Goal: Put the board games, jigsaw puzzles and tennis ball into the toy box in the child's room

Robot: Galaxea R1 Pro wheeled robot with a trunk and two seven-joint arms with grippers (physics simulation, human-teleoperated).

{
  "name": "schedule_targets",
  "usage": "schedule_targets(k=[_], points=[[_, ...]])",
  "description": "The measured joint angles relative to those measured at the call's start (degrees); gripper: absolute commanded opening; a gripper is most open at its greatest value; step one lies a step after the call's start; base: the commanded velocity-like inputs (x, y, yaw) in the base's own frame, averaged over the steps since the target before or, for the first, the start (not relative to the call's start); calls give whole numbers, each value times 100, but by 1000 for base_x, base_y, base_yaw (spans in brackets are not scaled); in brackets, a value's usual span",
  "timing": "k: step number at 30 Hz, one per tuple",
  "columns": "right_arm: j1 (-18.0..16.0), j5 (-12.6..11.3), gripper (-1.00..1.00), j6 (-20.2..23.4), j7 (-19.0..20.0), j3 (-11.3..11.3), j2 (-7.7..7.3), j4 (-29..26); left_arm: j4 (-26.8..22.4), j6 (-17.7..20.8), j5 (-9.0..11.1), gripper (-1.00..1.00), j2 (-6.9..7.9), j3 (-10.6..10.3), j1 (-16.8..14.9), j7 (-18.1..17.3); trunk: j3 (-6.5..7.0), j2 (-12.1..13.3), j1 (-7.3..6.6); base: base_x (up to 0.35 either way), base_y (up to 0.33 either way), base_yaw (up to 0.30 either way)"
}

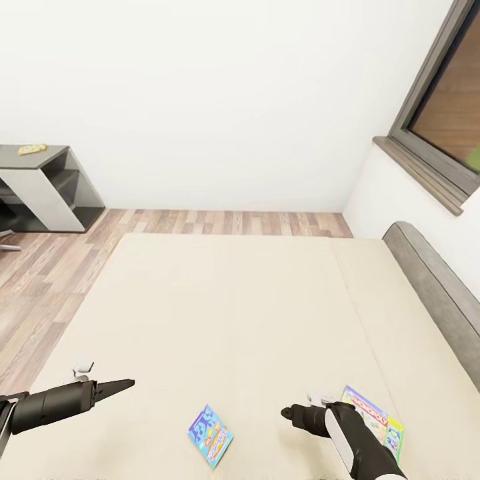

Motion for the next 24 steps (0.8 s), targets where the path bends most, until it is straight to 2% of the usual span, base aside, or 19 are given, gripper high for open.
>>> schedule_targets(k=[15,22,24], points=[[7,5,100,-17,0,6,15,0,0,-4,1,100,0,4,0,-19,-142,0,0,0,0,0],[2,10,100,-18,0,3,15,0,-96,5,61,100,32,29,9,-321,-208,0,0,0,0,0],[4,10,100,-18,0,3,15,0,-132,14,77,100,95,29,16,-320,-227,0,0,0,0,0]])
